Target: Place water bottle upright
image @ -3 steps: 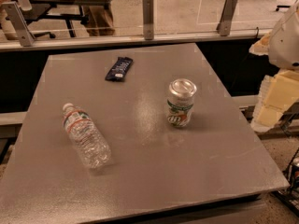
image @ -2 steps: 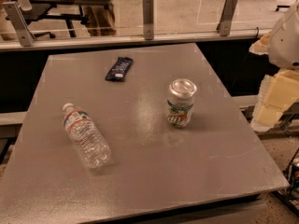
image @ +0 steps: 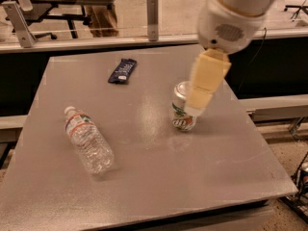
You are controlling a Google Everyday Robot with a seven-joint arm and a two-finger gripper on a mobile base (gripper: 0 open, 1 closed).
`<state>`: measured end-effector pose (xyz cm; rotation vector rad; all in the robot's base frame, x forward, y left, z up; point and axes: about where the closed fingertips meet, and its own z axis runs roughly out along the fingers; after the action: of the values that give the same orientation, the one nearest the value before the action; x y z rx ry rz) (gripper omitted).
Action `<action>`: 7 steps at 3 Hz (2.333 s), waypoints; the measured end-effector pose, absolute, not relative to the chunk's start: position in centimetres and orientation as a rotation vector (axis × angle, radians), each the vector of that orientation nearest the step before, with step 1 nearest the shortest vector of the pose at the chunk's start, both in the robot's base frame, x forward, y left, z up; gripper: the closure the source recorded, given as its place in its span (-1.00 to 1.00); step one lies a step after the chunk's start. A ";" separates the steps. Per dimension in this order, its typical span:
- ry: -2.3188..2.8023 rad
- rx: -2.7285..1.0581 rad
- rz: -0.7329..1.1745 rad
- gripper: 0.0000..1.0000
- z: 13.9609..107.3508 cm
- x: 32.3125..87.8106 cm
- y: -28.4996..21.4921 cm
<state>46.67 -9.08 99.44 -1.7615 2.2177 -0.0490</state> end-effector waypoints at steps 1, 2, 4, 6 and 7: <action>2.260 -1.763 -0.003 -1.00 99.6 47.3 -2.6; 2.311 -1.744 -0.015 -1.00 98.4 45.6 5.4; 2.513 -1.585 -0.130 -1.00 92.3 44.9 11.1; 2.711 -1.501 -0.142 -1.00 85.8 45.5 15.6; 2.750 -1.505 -0.114 -0.55 84.7 45.4 16.8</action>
Offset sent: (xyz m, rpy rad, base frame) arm -0.0412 0.1986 -0.0389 -0.0822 0.1986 -0.1494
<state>45.37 16.82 84.75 -1.5052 2.7497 -0.1141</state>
